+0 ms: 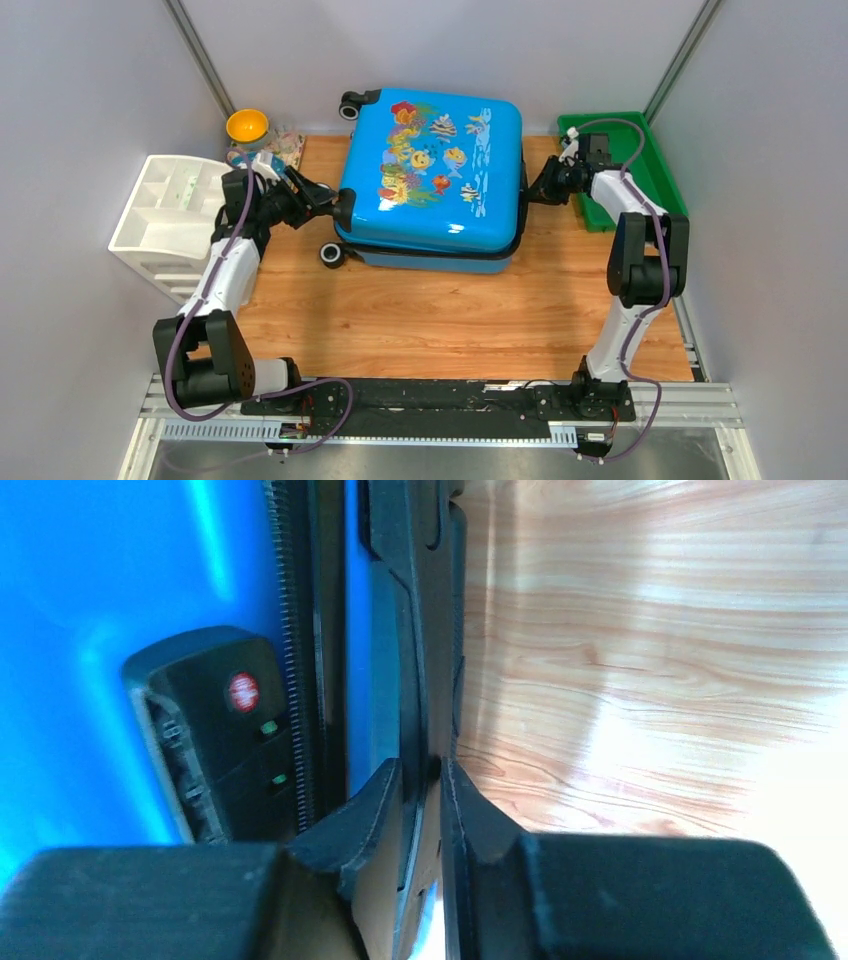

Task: Open, take out, and arrange the luggage

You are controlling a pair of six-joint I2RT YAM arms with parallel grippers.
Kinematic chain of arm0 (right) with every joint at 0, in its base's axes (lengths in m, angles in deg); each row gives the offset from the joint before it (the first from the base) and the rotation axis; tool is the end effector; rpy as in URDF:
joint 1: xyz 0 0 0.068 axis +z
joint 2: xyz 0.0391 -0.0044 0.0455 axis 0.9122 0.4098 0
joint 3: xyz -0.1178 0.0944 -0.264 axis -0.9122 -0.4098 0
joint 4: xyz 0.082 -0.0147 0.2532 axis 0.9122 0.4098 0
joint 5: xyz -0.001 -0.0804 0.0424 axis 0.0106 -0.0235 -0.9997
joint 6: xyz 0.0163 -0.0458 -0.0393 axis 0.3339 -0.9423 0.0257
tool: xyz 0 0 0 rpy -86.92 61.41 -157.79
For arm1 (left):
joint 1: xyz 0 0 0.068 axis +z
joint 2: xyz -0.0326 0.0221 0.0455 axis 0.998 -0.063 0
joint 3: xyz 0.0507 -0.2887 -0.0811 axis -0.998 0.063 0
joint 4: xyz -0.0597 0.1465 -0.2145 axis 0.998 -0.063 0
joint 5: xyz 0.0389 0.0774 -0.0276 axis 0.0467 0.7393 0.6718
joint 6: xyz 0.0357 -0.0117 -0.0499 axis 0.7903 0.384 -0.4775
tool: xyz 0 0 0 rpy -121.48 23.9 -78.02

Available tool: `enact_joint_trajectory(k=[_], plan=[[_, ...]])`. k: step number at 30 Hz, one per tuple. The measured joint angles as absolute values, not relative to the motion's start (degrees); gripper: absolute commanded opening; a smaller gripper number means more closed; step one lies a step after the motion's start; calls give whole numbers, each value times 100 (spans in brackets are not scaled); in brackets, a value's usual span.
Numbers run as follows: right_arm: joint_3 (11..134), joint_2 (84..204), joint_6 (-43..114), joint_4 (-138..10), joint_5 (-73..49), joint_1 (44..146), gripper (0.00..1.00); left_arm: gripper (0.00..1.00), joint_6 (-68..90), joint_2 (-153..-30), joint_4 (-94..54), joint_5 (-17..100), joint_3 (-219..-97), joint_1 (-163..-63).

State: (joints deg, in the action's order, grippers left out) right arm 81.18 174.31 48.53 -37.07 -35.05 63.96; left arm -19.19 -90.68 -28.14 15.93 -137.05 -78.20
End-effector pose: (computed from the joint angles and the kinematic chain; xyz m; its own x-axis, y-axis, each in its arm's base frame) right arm 0.4450 0.0097 0.2350 -0.8561 0.3208 -0.4051 0.0274 0.8111 0.5843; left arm 0.2953 0.0157 0.2985 -0.6059 -0.6437 -0.4676 -0.0532 0.6191 -0.7835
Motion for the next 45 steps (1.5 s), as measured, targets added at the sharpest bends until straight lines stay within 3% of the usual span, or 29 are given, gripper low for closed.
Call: enact_joint_trajectory(k=[1, 2, 3, 6, 9, 16, 22, 29, 33, 38, 45], plan=[[8070, 17379, 4822, -3744, -3474, 6335, 16, 0, -1932, -9066, -2794, 1532, -13701, -7901], [8050, 17322, 4796, -3770, -3472, 6276, 22, 0, -1949, -9066, -2762, 1468, -13688, -7966], [8048, 17263, 4774, -3807, -3474, 6208, 46, 0, -1956, -9066, -2731, 1403, -13677, -8030], [8140, 17057, 4720, -3917, -3518, 6007, 62, 0, -1958, -9068, -2709, 1202, -13675, -8137], [8319, 16878, 4586, -3927, -3551, 5889, 68, 0, -1991, -9068, -2711, 1060, -13675, -8150], [8516, 16148, 4138, -3892, -3881, 5891, 71, 0, -2264, -8985, -2696, 922, -13675, -8154], [8232, 14769, 3618, -3892, -4303, 5902, 75, 0, -2655, -8747, -2593, 939, -13677, -8222], [7388, 13060, 2385, -3766, -4808, 6167, 94, 0, -3702, -8749, -2453, 1108, -13836, -8237], [6420, 11882, 1277, -3477, -4930, 6764, 95, 0, -4347, -8836, -2508, 1322, -14311, -8277], [5194, 10592, -113, -3088, -4646, 8256, 90, 0, -4941, -9057, -2796, 1613, -15119, -8331], [4372, 10802, -974, -3586, -3531, 9679, 85, 0, -5346, -9322, -3004, 1844, -15749, -8377]])
